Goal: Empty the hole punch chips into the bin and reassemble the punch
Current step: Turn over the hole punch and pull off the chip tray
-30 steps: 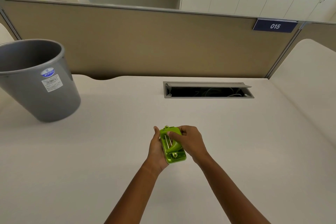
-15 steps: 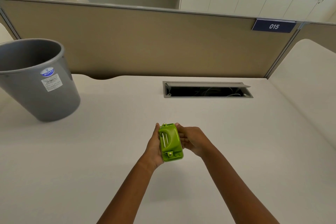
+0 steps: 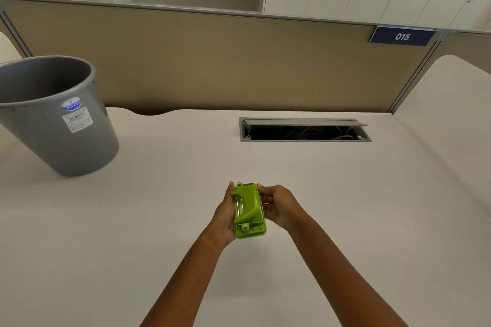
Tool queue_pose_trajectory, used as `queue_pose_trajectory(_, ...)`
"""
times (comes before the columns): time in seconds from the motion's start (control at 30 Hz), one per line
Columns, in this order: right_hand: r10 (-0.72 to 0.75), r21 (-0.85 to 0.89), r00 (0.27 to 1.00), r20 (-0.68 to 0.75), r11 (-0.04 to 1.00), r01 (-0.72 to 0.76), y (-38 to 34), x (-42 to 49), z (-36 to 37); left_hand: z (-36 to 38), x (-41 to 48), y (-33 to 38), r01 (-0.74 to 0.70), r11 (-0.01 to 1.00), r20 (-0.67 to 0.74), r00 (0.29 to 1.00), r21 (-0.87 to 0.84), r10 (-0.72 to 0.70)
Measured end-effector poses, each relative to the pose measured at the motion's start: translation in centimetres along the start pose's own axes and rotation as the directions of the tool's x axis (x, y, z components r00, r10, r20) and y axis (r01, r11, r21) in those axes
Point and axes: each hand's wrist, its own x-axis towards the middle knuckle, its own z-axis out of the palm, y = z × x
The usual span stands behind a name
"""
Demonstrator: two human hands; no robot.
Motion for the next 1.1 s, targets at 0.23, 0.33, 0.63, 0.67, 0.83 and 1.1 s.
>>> queue_pose_trajectory(0.23,0.037,0.089,0.999,0.013,0.995,-0.038,0.4,-0.2,0.2,-0.4,0.5,-0.5,-0.038,0.999,-0.032,0.999,0.027,0.038)
queue_pose_trajectory(0.33,0.044,0.119,0.998,0.049,0.992,-0.05,0.7,-0.3,0.2,-0.3,0.3,-0.6,-0.045,0.999,-0.029,0.999,-0.003,0.045)
queue_pose_trajectory(0.63,-0.016,0.228,0.983,0.184,0.973,-0.027,2.5,-1.5,0.3,0.0,-0.6,1.5,-0.142,0.958,0.052,0.986,-0.248,0.16)
queue_pose_trajectory(0.67,-0.024,0.243,0.984,0.179,0.97,-0.02,2.7,-1.8,0.3,0.1,-0.8,1.7,-0.144,0.953,0.046,0.986,-0.268,0.162)
queue_pose_trajectory(0.83,-0.009,0.347,0.987,0.16,0.937,-0.047,3.1,-2.4,0.7,0.3,-1.1,1.9,-0.159,0.928,0.047,0.982,-0.338,0.185)
queue_pose_trajectory(1.1,0.02,0.45,0.994,0.112,0.891,-0.069,3.6,-2.4,0.8,0.2,-0.4,1.7,-0.189,0.907,0.033,0.976,-0.376,0.217)
